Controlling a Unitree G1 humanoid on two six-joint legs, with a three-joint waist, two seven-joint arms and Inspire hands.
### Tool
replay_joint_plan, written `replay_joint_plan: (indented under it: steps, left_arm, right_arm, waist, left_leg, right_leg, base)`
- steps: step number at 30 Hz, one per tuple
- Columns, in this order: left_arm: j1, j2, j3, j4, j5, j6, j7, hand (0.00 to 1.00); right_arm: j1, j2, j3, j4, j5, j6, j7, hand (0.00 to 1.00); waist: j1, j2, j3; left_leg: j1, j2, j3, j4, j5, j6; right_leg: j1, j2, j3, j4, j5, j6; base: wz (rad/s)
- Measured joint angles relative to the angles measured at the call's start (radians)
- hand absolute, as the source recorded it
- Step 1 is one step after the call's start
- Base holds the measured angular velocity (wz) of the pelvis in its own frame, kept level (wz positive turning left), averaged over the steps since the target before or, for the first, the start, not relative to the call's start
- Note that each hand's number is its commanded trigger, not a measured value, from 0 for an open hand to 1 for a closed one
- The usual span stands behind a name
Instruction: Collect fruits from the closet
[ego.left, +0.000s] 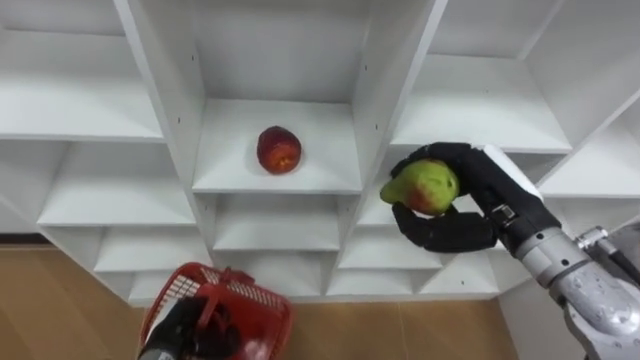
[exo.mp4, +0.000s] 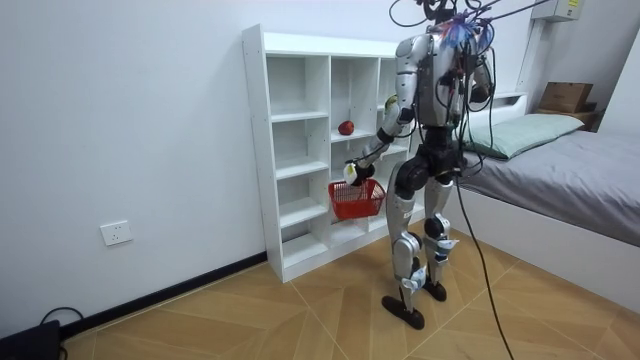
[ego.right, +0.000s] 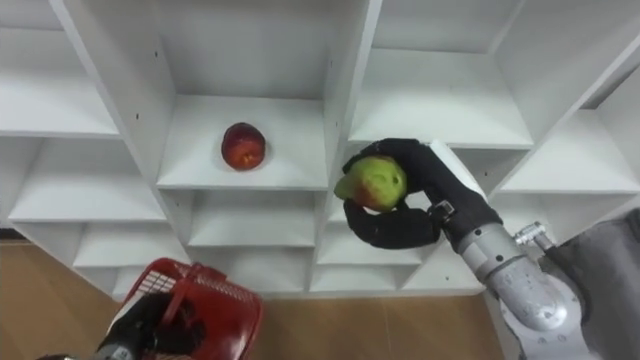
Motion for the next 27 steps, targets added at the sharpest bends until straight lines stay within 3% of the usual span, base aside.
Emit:
replay_joint_plan:
  steps: [5, 8, 11, 15, 27]
  left_arm:
    - [-0.015, -0.009, -0.020, -0.064, -0.012, 0.000, -0.004, 1.00]
    - [-0.016, -0.009, -0.019, -0.131, -0.012, -0.003, -0.022, 1.00]
    - [-0.014, -0.009, -0.035, -0.186, -0.012, -0.030, -0.034, 1.00]
    - [-0.012, -0.007, -0.056, -0.213, -0.014, -0.058, -0.062, 1.00]
    - [-0.018, 0.005, -0.116, -0.314, -0.070, -0.059, -0.149, 1.00]
  right_arm:
    - [0.000, 0.018, 0.025, 0.010, -0.001, 0.000, 0.006, 1.00]
    - [-0.020, 0.034, 0.025, 0.050, -0.001, -0.002, 0.009, 1.00]
    - [-0.037, 0.052, 0.027, 0.085, -0.006, -0.003, 0.010, 1.00]
    - [-0.053, 0.052, 0.037, 0.123, -0.015, -0.024, 0.028, 1.00]
    - [-0.099, 0.056, 0.152, 0.175, -0.015, -0.026, 0.040, 1.00]
  waist:
    - [0.002, 0.012, 0.0065]
    - [0.004, 0.027, 0.0053]
    - [0.003, 0.043, 0.0016]
    - [0.013, 0.060, 0.0031]
    - [0.026, 0.058, 0.0052]
  left_leg:
    - [-0.025, 0.001, 0.001, 0.012, 0.000, 0.000]
    - [-0.052, 0.002, 0.003, 0.023, 0.000, 0.000]
    - [-0.083, 0.003, 0.000, 0.036, 0.000, 0.001]
    - [-0.102, 0.004, -0.005, 0.052, 0.000, 0.001]
    - [-0.172, 0.001, -0.007, 0.091, 0.003, 0.005]
  right_leg:
    - [-0.024, -0.001, -0.002, 0.010, 0.001, -0.001]
    - [-0.049, -0.004, -0.006, 0.017, 0.002, -0.003]
    - [-0.081, -0.006, -0.013, 0.032, 0.004, -0.005]
    - [-0.091, -0.016, -0.036, 0.035, 0.004, -0.006]
    - [-0.156, -0.029, -0.046, 0.073, 0.001, -0.009]
  base:
    - [0.00]
    - [0.00]
    - [0.01]
    - [0.03]
    - [0.02]
